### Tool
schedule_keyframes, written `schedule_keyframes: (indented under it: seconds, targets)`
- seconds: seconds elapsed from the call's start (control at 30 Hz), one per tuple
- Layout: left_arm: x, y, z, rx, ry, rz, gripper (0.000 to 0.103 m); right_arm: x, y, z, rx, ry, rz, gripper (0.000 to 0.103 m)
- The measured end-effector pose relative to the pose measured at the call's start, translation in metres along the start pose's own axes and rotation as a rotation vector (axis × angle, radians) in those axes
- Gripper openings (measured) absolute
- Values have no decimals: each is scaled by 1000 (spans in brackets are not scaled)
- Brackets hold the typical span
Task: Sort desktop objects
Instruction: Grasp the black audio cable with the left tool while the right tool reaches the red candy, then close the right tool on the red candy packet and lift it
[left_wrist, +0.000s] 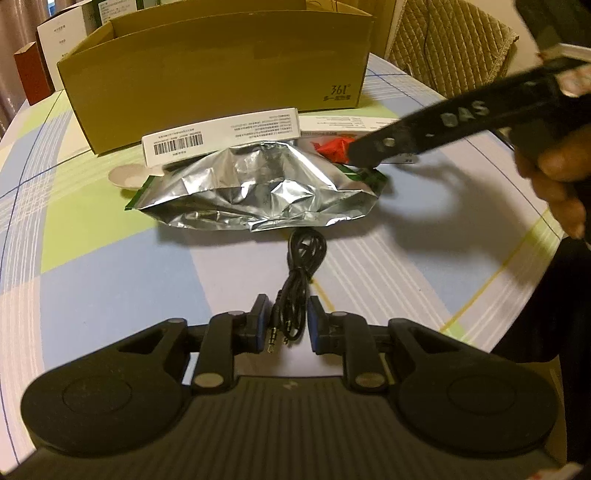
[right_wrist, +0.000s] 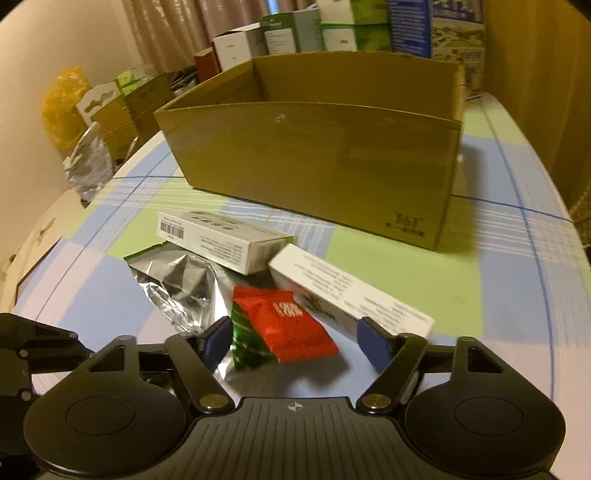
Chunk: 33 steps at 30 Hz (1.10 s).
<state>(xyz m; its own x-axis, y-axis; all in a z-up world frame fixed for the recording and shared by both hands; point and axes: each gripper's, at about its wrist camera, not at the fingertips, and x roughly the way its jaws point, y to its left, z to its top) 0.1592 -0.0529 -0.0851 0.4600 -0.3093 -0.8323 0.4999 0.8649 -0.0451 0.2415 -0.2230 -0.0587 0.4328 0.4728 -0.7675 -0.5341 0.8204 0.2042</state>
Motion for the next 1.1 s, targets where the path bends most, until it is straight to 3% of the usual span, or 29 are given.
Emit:
schedule_keyframes:
  seconds: [0.17, 0.27, 0.33, 0.37, 0.5, 0.77, 0.97, 1.1]
  targets:
    - [3, 0, 1, -14, -15, -12, 21, 15, -4, 5, -32, 36, 32, 61]
    - [4, 0, 3, -9, -19, -14, 23, 20, -14, 5, 31, 45, 72, 56]
    - [4, -1, 3, -8, -23, -18, 25, 19, -19, 4, 73, 47, 97, 37]
    - [5, -1, 3, -8, -26, -19, 26, 18, -20, 3, 84, 48, 97, 34]
    - [6, -3, 3, -2, -29, -20, 27, 6, -18, -3, 67, 26, 61, 34]
    - [5, -11, 3, 5, -27, -20, 29, -21, -7, -37, -26, 47, -182, 34]
    - [11, -14, 8, 15, -37, -4, 30, -24, -10, -59, 32, 60, -169, 35]
    - [14, -16, 10, 28, -37, 11, 27, -29, -11, -66, 66, 51, -173, 46]
